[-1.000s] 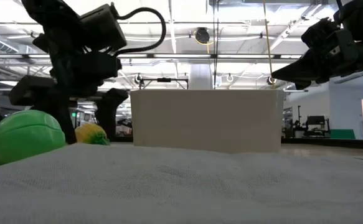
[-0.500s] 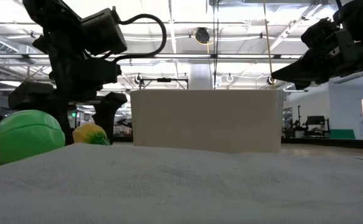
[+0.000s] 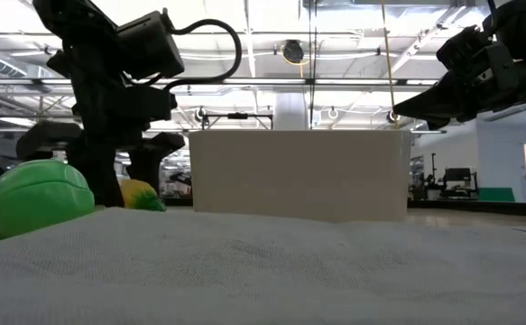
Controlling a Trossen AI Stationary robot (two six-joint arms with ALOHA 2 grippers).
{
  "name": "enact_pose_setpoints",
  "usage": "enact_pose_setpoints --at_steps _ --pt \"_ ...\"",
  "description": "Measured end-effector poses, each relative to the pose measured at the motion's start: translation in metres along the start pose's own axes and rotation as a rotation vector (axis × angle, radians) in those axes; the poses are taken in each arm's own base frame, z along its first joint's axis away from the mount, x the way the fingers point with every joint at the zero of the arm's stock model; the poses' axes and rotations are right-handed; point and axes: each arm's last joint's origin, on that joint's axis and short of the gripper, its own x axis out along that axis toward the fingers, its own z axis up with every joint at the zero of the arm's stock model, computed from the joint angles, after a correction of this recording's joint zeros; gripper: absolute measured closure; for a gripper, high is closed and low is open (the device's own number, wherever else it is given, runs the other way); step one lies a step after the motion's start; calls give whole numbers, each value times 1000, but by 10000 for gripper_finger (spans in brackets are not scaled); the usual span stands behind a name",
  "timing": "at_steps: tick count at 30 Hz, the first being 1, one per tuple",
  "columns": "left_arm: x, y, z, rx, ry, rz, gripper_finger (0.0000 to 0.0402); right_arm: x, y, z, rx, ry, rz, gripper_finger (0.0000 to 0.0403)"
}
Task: Pick and placing Produce into tupperware
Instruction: Put the yellow pineapple into the gray bin
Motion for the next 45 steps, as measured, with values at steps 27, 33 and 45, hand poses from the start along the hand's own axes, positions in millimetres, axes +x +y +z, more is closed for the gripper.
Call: enact_pose_setpoints --at_steps 27,33,45 --pt "-119 38 32 -201 -274 150 188 0 0 1 5 -6 0 403" --pt "-141 41 9 -270 -340 186 188 0 0 1 18 -6 1 403" --pt "-142 56 1 -510 -618 209 188 0 0 1 19 -14 2 403"
